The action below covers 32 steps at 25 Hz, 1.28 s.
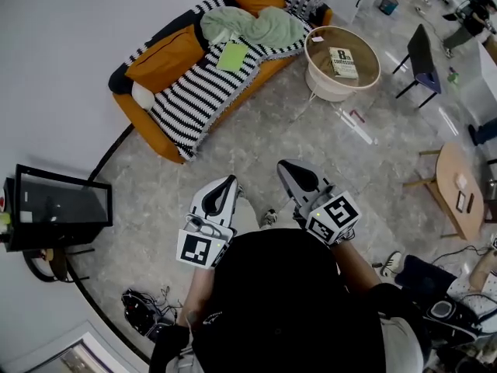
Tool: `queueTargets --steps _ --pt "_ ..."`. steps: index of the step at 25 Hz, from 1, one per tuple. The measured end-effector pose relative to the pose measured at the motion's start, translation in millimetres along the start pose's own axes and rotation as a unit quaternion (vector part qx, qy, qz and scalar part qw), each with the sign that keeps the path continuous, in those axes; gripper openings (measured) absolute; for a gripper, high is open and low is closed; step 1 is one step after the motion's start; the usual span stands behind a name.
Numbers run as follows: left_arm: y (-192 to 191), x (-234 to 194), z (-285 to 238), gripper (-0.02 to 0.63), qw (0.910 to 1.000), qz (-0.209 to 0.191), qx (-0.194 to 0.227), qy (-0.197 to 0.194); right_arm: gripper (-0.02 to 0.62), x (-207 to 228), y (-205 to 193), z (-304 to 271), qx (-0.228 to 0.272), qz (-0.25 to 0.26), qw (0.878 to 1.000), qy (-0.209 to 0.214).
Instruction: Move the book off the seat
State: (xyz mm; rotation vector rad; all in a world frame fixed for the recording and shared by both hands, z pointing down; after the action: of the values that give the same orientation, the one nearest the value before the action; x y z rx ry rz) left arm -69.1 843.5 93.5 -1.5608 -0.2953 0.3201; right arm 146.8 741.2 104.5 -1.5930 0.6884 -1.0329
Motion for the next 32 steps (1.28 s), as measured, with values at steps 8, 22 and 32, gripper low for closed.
queueTargets --steps 8,22,32 --pt "-7.3 -26.6 -22.2 0.008 0.9999 0.012 -0.007 -0.005 0.014 17.0 0.8 -27.8 -0.013 -0.008 1.0 -0.007" --pt "-16.4 -117.6 -108.1 0.008 0.9993 0.023 -0.018 -0.023 0.014 84.2 13.0 -109.2 -0.039 -0.025 0.998 -0.049" --pt "-10.9 -209.1 -166.3 0.008 0.9987 0.025 -0.012 -0.042 0.014 120.4 30.3 -197.5 -0.035 -0.021 0.996 -0.074"
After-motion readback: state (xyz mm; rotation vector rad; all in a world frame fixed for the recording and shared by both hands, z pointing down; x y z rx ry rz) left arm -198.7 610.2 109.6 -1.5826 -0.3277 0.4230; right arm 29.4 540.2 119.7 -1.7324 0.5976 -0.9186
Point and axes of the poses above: the fingertips, and each gripper's own axes: z backward along the fingers, x to its right, y out of its top, the point moved 10 cm from there along z, backward along the fingers
